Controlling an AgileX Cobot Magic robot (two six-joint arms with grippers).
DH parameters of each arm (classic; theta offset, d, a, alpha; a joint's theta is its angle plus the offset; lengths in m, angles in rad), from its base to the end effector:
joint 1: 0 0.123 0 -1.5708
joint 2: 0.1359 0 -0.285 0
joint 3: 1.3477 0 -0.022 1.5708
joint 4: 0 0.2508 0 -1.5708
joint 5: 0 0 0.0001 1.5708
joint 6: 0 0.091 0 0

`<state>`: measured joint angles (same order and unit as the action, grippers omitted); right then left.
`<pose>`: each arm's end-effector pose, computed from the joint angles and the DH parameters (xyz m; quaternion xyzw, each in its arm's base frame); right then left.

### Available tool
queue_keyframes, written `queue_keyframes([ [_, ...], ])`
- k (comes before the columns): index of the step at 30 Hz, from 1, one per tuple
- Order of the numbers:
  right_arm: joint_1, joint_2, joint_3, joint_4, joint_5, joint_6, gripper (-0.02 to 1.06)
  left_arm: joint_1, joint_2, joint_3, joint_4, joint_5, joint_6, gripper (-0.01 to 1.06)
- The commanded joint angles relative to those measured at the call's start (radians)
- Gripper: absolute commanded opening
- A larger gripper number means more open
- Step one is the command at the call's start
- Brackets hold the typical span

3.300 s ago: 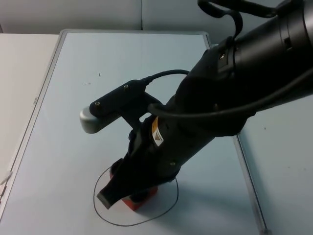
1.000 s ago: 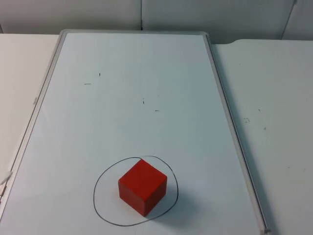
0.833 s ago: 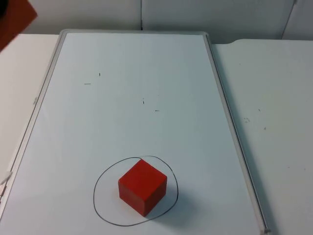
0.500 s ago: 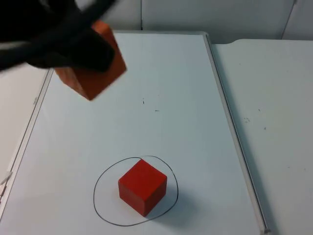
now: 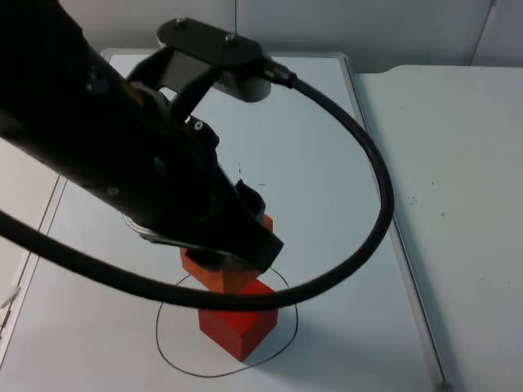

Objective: Pick up one cube with the left hand and another cube with the right hand. First place the cube in the right hand at the target position, then stack the cube in the left hand on top.

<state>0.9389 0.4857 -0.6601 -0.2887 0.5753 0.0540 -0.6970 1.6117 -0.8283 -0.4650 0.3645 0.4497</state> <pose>0.0651 0.0650 0.3489 -0.3894 0.7013 0.1591 0.5756 0.2231 -0.2058 0.1828 0.3532 0.8928 -0.1631 0.2271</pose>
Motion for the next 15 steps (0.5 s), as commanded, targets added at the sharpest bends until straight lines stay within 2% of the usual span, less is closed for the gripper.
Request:
queue_keyframes([
  [1, 0.003, -0.004, 0.008, -0.005, -0.01, 0.011, 0.84, -0.008, 0.016, -0.008, 0.002, -0.025, -0.009, 0.0],
  [13, 0.003, -0.004, 0.008, -0.005, -0.012, 0.01, 0.84, -0.008, 0.046, -0.004, -0.034, -0.08, -0.009, 0.0],
  [15, 0.003, -0.004, 0.008, -0.005, -0.012, 0.01, 0.84, -0.008, 0.046, 0.025, -0.044, -0.111, -0.009, 0.0],
])
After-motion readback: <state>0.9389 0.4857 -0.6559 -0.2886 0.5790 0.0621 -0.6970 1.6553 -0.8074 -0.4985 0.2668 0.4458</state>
